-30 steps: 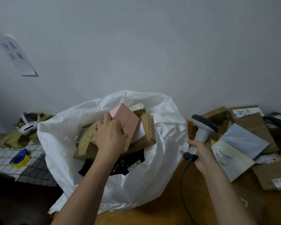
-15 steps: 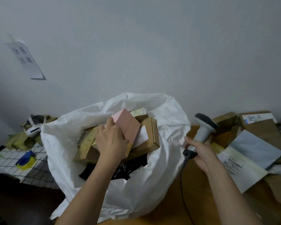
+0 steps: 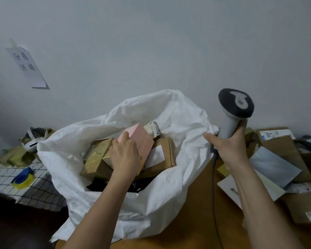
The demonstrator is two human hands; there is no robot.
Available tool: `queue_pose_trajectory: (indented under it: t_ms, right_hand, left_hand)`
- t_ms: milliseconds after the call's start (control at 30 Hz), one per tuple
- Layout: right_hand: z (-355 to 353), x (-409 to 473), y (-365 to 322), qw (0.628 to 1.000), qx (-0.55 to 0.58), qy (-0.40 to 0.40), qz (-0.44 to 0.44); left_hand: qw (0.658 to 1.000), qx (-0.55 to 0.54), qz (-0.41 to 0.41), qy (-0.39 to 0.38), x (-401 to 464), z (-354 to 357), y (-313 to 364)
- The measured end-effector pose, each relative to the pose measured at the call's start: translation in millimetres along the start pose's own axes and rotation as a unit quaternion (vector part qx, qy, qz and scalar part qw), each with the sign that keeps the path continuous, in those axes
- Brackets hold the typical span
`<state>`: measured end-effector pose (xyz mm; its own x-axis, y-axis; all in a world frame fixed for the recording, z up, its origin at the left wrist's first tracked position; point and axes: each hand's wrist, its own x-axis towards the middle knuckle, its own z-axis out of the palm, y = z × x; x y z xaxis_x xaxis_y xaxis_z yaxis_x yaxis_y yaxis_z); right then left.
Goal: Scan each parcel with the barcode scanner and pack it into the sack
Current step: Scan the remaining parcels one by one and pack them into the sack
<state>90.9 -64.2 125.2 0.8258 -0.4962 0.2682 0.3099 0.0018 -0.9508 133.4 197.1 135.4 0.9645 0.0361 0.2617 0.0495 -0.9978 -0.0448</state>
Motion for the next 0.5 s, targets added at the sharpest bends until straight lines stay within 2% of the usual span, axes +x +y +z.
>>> queue_pose_trajectory:
  t_ms: [133,333,500]
  right_hand:
    - [8,3,-20,0.998,0.029,-0.042,-0.039]
    - [31,2,-28,0.993,0.016,-0.079,-0.085]
    - [49,0,-27,0.988,0.03,-0.123,-0.088]
  left_hand:
    - [0.998,-0.04,0.017,-0.043,-3,1,2]
    - [0.982,-0.172,0.007,-0.072,-7,-9,-10]
    - [0.971,-0.236,-0.018,-0.015,-16,-24,-31]
